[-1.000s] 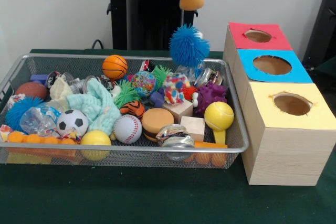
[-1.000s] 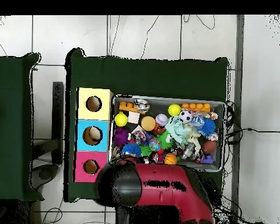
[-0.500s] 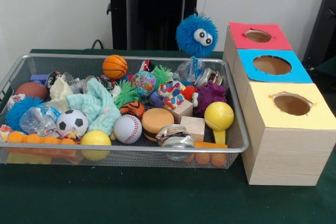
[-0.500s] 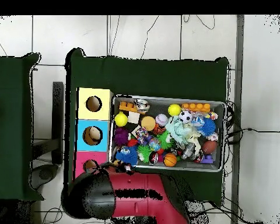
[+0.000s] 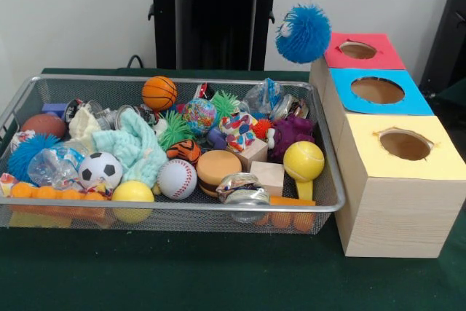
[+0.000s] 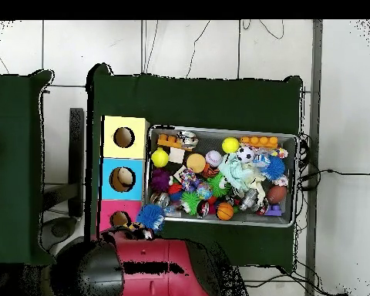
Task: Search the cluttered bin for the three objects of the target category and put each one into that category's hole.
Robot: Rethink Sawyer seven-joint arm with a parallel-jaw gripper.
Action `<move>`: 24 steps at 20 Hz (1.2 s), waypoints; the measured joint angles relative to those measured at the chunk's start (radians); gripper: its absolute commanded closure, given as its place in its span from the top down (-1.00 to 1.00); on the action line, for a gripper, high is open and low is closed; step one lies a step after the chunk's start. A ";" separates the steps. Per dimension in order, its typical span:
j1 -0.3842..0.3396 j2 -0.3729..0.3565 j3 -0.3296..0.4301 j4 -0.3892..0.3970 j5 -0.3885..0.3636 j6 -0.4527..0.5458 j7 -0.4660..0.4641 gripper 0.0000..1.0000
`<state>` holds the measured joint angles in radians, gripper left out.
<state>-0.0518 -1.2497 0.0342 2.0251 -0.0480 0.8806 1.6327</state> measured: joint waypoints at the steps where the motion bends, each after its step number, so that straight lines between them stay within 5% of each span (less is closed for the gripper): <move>1: 0.007 0.000 -0.003 0.000 0.004 0.000 0.007 -1.00; 11: 0.030 0.027 -0.024 0.002 0.026 -0.024 0.032 -1.00; 24: 0.026 0.138 -0.051 0.017 0.028 -0.266 0.032 -1.00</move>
<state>-0.0259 -1.1112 -0.0164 2.0423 -0.0205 0.6142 1.6643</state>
